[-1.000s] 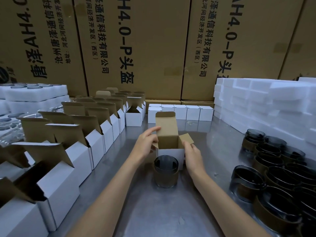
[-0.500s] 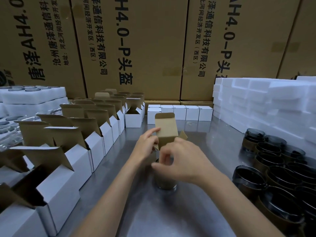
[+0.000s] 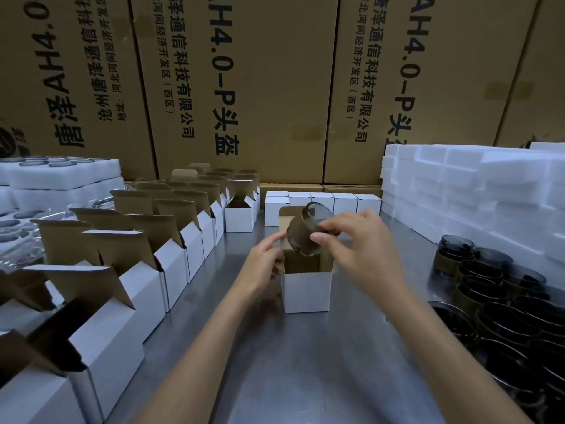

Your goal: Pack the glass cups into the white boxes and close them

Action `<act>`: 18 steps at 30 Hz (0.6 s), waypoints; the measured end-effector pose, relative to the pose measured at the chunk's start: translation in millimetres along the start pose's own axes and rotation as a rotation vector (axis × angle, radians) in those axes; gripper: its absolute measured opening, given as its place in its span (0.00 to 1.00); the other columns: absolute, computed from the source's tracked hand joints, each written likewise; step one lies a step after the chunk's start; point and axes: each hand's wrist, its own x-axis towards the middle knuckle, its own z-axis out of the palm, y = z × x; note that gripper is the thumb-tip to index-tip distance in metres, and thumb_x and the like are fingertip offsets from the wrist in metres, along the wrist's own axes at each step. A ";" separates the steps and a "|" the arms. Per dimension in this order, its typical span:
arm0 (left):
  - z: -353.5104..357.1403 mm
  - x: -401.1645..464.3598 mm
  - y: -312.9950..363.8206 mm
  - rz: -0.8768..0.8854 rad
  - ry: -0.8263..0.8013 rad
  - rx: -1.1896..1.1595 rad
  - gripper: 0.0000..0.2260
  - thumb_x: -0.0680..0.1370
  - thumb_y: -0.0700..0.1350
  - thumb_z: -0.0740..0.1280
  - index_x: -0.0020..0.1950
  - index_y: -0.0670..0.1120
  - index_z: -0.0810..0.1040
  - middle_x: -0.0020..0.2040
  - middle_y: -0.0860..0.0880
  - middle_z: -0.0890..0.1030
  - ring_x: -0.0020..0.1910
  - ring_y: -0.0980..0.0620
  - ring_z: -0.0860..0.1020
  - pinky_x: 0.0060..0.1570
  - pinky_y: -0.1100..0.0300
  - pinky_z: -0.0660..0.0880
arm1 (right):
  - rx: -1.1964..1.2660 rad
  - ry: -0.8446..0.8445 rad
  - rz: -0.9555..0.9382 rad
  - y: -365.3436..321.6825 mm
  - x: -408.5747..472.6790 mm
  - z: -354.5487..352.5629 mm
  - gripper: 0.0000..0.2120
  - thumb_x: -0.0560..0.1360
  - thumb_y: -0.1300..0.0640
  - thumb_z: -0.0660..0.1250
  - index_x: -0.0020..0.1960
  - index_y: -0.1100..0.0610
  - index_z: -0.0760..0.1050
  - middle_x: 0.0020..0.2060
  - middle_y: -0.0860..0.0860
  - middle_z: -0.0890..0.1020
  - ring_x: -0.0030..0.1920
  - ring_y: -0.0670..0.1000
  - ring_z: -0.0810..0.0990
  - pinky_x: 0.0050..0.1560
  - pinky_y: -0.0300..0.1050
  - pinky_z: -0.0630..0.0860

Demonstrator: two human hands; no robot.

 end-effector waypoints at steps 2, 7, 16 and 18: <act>0.5 1.1 -0.8 -0.003 0.002 -0.003 0.19 0.78 0.38 0.56 0.65 0.52 0.75 0.40 0.49 0.77 0.43 0.50 0.75 0.48 0.52 0.74 | -0.179 0.062 -0.093 4.0 -7.0 14.4 0.06 0.72 0.53 0.72 0.46 0.54 0.84 0.39 0.47 0.82 0.44 0.51 0.70 0.45 0.47 0.64; 1.0 0.0 2.5 -0.015 0.001 -0.012 0.20 0.77 0.36 0.57 0.64 0.52 0.75 0.42 0.46 0.76 0.43 0.49 0.74 0.47 0.52 0.73 | -0.370 0.012 -0.197 15.1 -22.2 37.6 0.04 0.68 0.52 0.73 0.41 0.52 0.84 0.37 0.47 0.81 0.44 0.58 0.79 0.48 0.49 0.60; 1.7 -1.4 4.1 -0.001 -0.009 -0.005 0.21 0.76 0.35 0.57 0.65 0.52 0.75 0.46 0.47 0.74 0.45 0.50 0.73 0.47 0.54 0.73 | -0.320 -0.174 -0.089 32.6 -24.2 49.2 0.13 0.79 0.47 0.58 0.49 0.46 0.81 0.45 0.40 0.79 0.59 0.50 0.69 0.63 0.50 0.46; 1.1 -0.8 3.5 0.002 -0.011 0.003 0.21 0.77 0.36 0.57 0.66 0.52 0.75 0.48 0.48 0.74 0.45 0.51 0.73 0.46 0.56 0.73 | -0.329 -0.192 -0.089 35.2 -24.3 50.8 0.13 0.80 0.47 0.57 0.50 0.44 0.81 0.46 0.39 0.78 0.60 0.47 0.68 0.65 0.50 0.44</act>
